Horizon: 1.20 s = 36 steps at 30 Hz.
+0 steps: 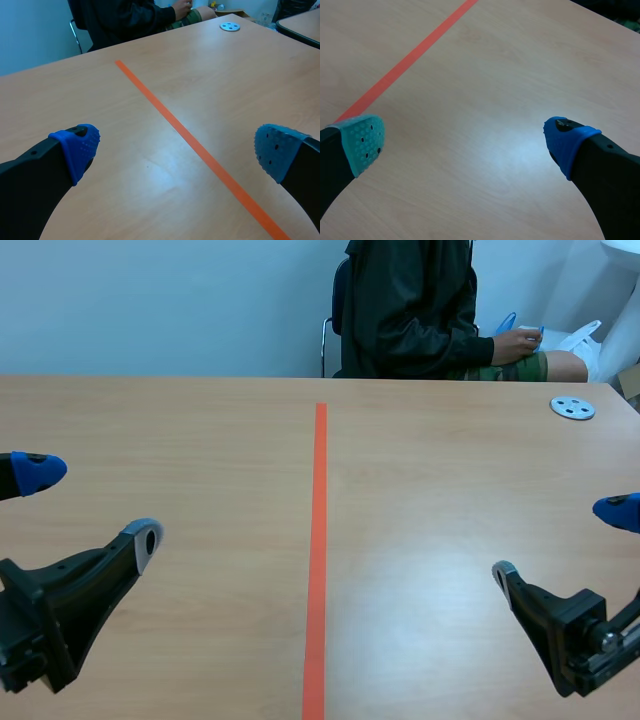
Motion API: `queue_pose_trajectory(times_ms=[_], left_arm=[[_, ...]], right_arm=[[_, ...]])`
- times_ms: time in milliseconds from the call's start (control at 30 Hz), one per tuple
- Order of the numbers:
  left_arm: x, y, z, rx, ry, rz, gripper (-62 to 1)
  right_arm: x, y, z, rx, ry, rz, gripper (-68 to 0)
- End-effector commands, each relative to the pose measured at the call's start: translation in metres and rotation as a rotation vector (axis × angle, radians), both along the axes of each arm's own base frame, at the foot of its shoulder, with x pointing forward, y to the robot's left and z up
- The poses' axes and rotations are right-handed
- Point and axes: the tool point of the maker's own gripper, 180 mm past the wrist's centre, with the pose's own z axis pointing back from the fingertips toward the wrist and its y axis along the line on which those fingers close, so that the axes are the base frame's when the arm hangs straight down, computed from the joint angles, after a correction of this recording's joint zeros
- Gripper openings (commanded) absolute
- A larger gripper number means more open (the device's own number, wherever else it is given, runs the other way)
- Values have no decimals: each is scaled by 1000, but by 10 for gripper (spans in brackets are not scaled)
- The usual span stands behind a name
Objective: Sort the leaf by its shape. The table is split by an orange tape line. A compound leaf with several leaflets goes to the left side, a simple leaf with one blade goes to the right side. Return to the home posture when a red brick is placed on the table.
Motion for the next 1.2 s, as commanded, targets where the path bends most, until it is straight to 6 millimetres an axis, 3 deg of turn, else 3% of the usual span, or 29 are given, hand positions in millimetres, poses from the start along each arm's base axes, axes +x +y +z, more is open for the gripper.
queue_pose_trajectory(times_ms=[0,1167], left_arm=[[1,-1,5,-21,-18,6,14],[0,-3,5,-15,-17,-11,14]], right_arm=[[4,2,9,15,-31,-3,4],[8,1,12,14,-47,-3,4]])
